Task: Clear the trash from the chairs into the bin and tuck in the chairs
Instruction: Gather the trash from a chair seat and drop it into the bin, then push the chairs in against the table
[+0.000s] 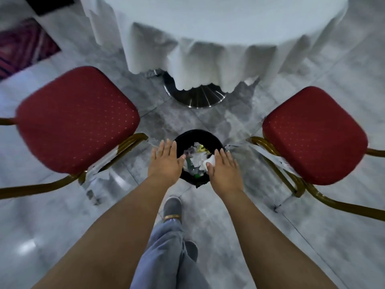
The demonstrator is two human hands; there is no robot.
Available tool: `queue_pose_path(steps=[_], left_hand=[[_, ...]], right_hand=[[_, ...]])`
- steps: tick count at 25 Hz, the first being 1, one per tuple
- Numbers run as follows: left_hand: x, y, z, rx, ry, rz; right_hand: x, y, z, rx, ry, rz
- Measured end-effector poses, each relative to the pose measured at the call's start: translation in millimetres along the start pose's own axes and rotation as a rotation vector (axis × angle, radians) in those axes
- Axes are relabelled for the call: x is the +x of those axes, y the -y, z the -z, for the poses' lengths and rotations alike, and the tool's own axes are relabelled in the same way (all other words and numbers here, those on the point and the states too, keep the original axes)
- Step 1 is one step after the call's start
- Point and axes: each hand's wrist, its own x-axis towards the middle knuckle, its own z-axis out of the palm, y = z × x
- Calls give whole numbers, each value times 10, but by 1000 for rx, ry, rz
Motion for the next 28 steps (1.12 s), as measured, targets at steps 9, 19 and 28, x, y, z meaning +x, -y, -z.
queue_pose_path(steps=[9,19,28], left_hand=[[-1864,471,943,-28,-209,15],[-3089,1699,1454,-43,-363,130],[-3937,3317,1512,-40,-477,152]], right_hand=[[-1373,751,930,-104,-152,210],[-2269,1965,905,-151,-227,401],[-3065,3433,322,-151,-334,437]])
